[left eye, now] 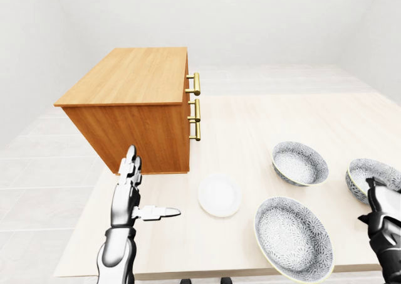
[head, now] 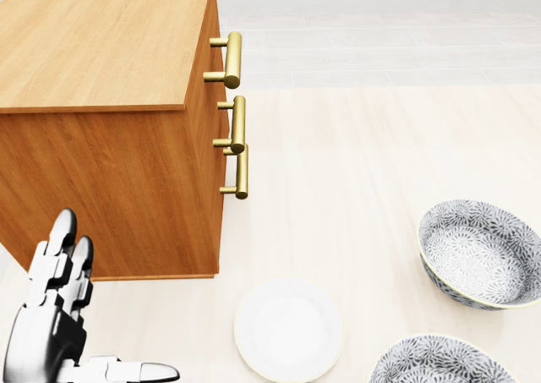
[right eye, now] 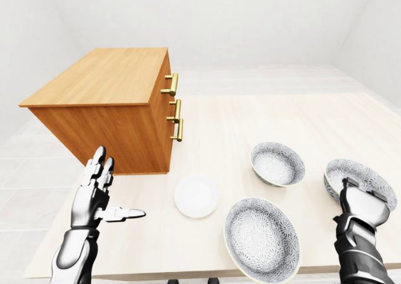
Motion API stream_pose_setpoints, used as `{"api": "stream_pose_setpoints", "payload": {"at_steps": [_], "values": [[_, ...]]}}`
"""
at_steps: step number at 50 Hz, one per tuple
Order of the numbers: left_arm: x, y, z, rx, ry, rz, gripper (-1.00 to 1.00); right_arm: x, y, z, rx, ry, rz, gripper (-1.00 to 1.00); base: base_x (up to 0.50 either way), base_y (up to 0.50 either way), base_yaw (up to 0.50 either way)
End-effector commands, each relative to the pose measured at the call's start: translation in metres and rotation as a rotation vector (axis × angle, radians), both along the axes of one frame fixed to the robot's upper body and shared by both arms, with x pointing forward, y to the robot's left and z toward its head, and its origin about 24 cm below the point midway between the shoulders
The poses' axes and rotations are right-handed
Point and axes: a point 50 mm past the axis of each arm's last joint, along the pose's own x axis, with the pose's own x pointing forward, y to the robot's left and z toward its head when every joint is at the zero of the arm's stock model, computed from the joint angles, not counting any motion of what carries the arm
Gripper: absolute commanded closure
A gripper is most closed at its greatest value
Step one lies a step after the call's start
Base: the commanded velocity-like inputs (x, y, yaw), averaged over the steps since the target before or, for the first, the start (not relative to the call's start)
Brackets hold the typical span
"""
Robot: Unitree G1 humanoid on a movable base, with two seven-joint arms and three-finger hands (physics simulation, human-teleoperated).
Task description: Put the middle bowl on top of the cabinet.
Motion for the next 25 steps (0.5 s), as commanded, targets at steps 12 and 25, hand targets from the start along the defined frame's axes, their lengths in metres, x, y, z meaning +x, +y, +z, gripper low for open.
{"api": "stream_pose_setpoints", "payload": {"at_steps": [12, 25], "values": [[-0.0011, 0.0008, 0.0026, 0.007, -0.010, 0.005, -1.00, 0.0002, 0.0002, 0.0034, -0.006, -0.007, 0.008, -0.22, 0.00, 0.00, 0.00], [-0.0017, 0.0010, 0.0014, 0.005, -0.004, 0.006, -1.00, -0.0029, 0.0007, 0.0040, -0.008, -0.014, 0.015, 0.65, 0.00, 0.00, 0.00]]}}
